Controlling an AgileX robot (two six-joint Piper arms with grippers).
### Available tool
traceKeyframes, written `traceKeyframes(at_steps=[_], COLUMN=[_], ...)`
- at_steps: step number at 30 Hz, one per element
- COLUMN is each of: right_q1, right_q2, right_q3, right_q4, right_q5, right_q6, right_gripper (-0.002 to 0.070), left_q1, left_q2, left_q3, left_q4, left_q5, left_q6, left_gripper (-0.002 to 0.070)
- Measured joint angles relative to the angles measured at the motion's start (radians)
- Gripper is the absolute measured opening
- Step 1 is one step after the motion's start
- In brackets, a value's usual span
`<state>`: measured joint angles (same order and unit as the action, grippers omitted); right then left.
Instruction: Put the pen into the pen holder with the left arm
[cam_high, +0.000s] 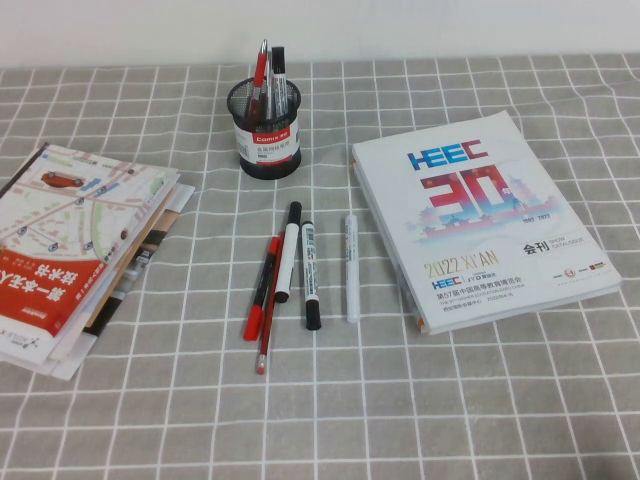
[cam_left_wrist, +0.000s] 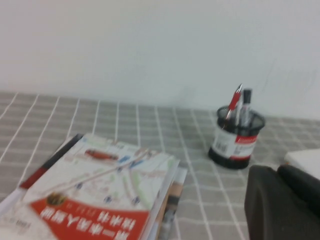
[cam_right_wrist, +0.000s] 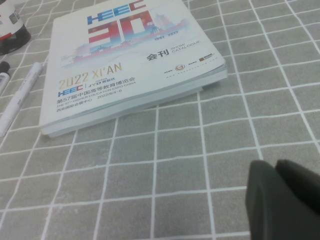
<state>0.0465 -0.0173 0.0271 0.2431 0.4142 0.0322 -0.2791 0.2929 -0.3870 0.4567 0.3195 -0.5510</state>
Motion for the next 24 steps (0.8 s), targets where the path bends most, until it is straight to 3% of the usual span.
traceKeyframes(at_steps=[2,3,7,9,16,24], right_q1=[0.0,0.0,0.0,0.0,0.0,0.0], right_q2=[0.0,0.0,0.0,0.0,0.0,0.0], right_q3=[0.0,0.0,0.0,0.0,0.0,0.0], right_q4=[0.0,0.0,0.0,0.0,0.0,0.0], right_q5=[0.0,0.0,0.0,0.0,0.0,0.0], right_q6=[0.0,0.0,0.0,0.0,0.0,0.0], right_gripper=[-0.0015,-0.0015,-0.0015,-0.0015,-0.0015,-0.0015], left_q1=[0.0,0.022,0.099,0.134,0.183,0.199], left_q2=[0.0,-0.022,-0.066,-0.1,-0.263,-0.301], left_q3=[0.001,0.128,0.248,0.296,0.409,0.411], left_q4=[0.0,-0.189,-0.438,-0.492,-0.535,-0.525], left_q5=[0.04,-0.035,-0.185,-0.247,-0.271,-0.037], left_q6=[0.0,0.175,0.4,0.449,0.496,0.578], left_gripper=[0.0,0.0,0.0,0.0,0.0,0.0])
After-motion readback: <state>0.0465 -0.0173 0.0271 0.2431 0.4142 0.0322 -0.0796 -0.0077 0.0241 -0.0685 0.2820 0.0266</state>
